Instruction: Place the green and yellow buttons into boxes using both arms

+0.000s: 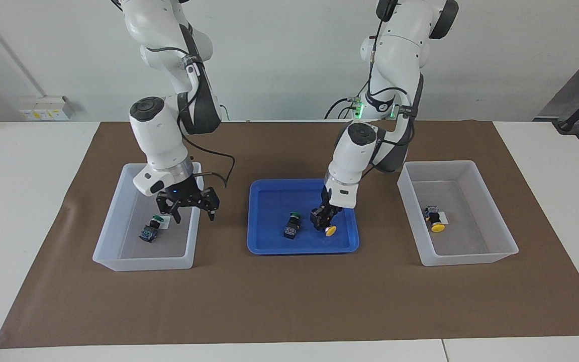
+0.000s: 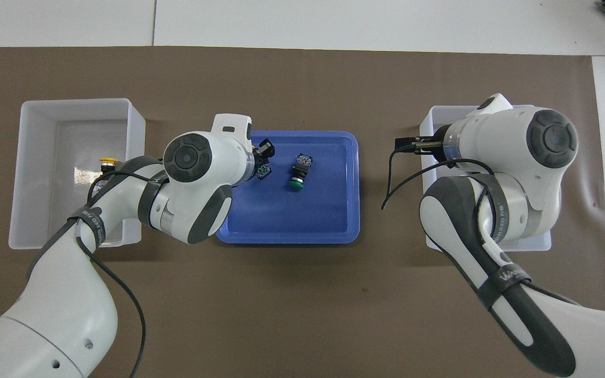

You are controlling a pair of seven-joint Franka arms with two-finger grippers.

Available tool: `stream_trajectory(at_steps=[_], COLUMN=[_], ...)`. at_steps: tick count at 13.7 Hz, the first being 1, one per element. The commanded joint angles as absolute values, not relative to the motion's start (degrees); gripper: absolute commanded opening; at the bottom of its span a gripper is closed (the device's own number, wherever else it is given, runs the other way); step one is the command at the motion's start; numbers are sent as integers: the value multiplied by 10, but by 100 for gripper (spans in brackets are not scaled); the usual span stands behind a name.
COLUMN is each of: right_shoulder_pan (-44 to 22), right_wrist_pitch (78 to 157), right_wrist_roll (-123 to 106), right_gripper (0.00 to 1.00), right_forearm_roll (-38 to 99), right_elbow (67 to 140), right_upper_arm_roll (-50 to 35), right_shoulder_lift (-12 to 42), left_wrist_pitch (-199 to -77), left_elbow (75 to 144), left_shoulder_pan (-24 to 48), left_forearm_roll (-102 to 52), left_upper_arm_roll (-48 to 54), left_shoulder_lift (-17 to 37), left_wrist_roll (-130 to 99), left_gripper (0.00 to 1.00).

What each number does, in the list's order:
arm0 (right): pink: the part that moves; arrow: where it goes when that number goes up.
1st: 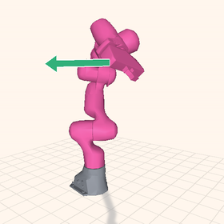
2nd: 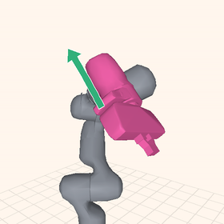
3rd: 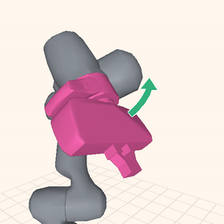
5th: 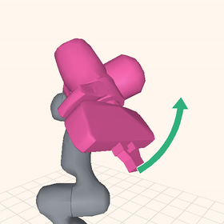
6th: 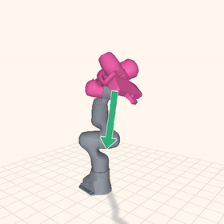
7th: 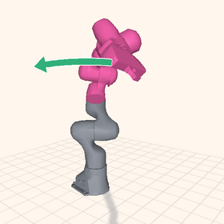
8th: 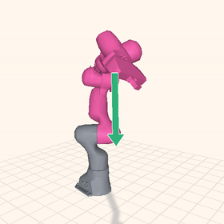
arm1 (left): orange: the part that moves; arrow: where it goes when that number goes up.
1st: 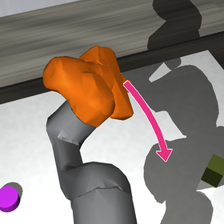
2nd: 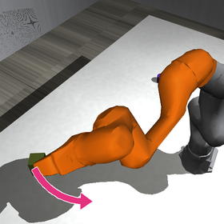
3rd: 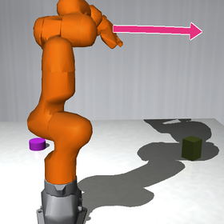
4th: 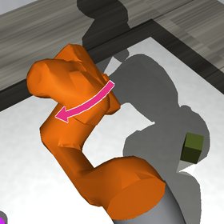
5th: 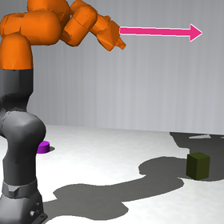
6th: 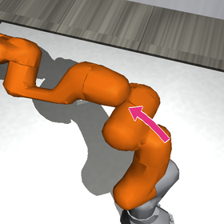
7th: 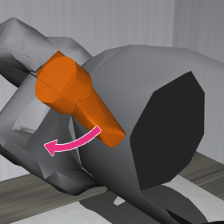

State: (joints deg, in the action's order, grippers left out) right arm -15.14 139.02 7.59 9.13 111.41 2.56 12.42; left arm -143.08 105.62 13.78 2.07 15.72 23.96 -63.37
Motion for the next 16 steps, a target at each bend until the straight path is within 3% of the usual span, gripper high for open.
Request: stream_trajectory(at_steps=[1, 8, 13, 16], right_shoulder_pan=[-194, -325, -353, -353], right_wrist_pitch=[1441, 1599, 1628, 1629], right_wrist_roll=[85, 301, 314, 316], right_gripper=[100, 100, 100, 51], right_forearm_roll=[134, 165, 163, 162], right_elbow=[1112, 1099, 1096, 1096], right_upper_arm_roll=[25, 25, 26, 26], right_shoulder_lift=[151, 237, 274, 284], left_wrist_pitch=[-1340, -1116, -1127, -1217], left_elbow=[1020, 948, 971, 1053], left_shoulder_pan=[90, -83, -169, -206], left_forearm_roll=[32, -22, -22, -19], left_upper_arm_roll=[163, 165, 161, 158], left_shoulder_lift=[212, 171, 162, 144], left_wrist_roll=[-578, -191, -24, 59], left_gripper=[0, 0, 0, 0])
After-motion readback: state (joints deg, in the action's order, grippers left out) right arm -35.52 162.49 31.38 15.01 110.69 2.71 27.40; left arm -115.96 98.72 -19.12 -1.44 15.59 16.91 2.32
